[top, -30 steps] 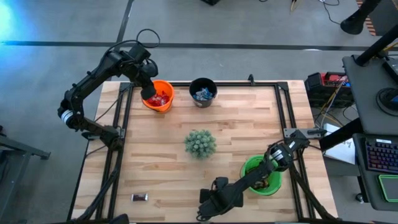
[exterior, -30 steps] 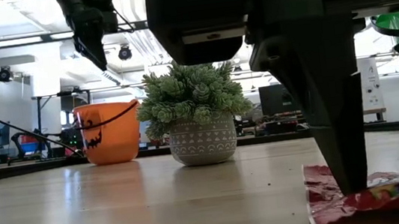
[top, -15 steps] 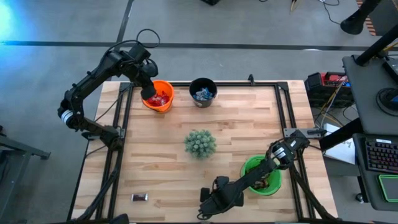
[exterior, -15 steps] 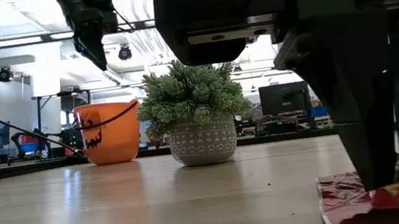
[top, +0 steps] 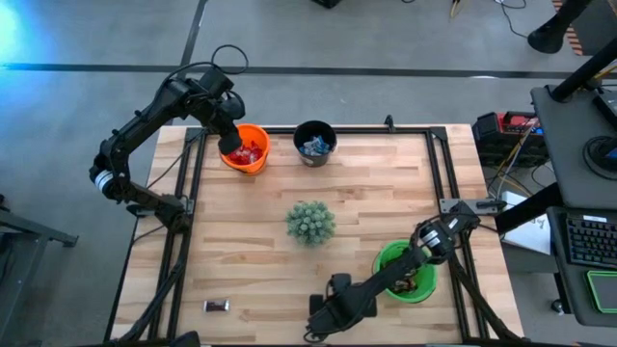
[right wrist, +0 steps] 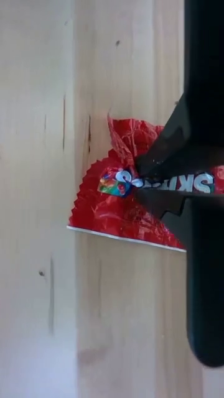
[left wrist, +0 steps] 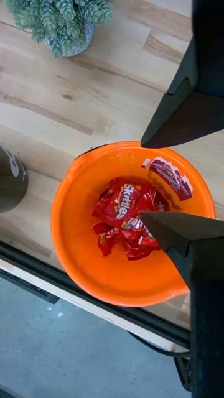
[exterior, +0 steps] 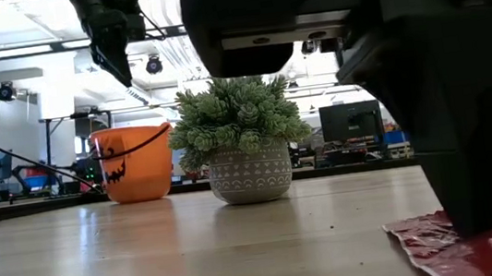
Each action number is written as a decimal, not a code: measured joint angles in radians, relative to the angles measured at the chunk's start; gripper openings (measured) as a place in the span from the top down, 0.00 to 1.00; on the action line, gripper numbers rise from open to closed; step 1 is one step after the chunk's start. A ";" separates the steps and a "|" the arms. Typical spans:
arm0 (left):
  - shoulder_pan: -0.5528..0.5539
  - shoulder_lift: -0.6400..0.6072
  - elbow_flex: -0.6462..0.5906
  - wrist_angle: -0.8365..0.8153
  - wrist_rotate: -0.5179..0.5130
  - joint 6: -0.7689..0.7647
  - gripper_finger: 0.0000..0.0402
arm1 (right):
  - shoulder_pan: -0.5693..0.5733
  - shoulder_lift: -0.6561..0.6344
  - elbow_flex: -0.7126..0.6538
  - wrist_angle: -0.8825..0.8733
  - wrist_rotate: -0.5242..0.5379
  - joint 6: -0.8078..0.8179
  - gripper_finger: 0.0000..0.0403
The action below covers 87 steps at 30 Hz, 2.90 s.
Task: Organize candy in baskets
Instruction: Put the red candy into the orange bucket
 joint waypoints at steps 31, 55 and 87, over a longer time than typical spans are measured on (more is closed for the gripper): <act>0.000 0.000 0.000 0.006 0.000 0.000 0.60 | -0.008 -0.043 0.085 -0.040 0.025 -0.094 0.55; 0.000 0.000 0.000 0.005 0.000 0.000 0.60 | 0.032 -0.046 0.102 -0.084 -0.059 -0.059 0.55; 0.000 0.000 0.000 0.015 0.018 0.000 0.60 | 0.020 -0.044 0.124 -0.023 0.089 -0.112 0.55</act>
